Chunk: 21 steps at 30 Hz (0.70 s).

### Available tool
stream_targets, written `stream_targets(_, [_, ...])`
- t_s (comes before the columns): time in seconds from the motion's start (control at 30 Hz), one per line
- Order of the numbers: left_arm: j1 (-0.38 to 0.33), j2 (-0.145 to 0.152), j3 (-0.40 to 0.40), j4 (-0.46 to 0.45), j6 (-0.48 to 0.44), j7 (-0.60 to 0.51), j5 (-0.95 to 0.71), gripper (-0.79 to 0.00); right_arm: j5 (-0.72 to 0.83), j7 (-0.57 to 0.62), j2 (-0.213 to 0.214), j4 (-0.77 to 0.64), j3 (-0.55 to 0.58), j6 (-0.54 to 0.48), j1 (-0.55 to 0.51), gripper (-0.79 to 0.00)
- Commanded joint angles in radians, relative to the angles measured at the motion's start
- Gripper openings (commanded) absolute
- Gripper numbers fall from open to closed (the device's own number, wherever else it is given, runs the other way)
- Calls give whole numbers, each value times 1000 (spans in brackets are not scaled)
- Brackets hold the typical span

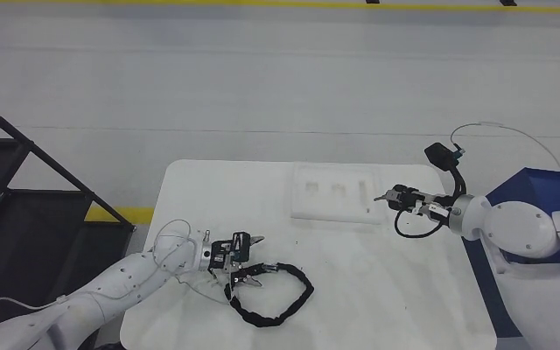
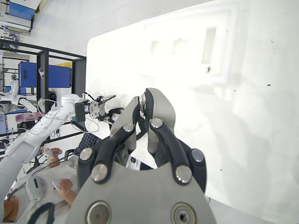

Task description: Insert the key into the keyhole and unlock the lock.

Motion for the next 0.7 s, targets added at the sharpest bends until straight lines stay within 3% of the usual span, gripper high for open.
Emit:
stream_targets(0.0, [16,7,-12,-24,15,-8,6,0,0,0,0,0,0,0,0,-785])
stream_targets(0.3, [59,0,-32,-72,45,-80,27,0,0,0,0,0,0,0,0,-785])
stream_targets(0.33, [62,-4,-33,-66,48,-87,27,-34,0,0,0,0,0,0,0,-785])
stream_targets(0.37, [64,-7,-33,-63,48,-92,27,-166,0,0,0,0,0,0,0,-785])
stream_targets(0.4, [66,-11,-34,-58,49,-91,24,-225,0,0,0,0,0,0,0,-785])
stream_targets(0.5, [69,-20,-39,-42,50,-95,24,-166,0,0,0,0,0,0,0,-785])
stream_targets(0.53, [70,-23,-41,-36,50,-97,23,-225,0,0,0,0,0,0,0,-785])
stream_targets(0.57, [70,-25,-43,-30,52,-103,25,-357,0,0,0,0,0,0,0,-785])
stream_targets(0.63, [72,-30,-48,-20,52,-107,20,-314,0,0,0,0,0,0,0,-785])
stream_targets(0.67, [73,-33,-50,-14,52,-112,21,-339,0,0,0,0,0,0,0,-785])
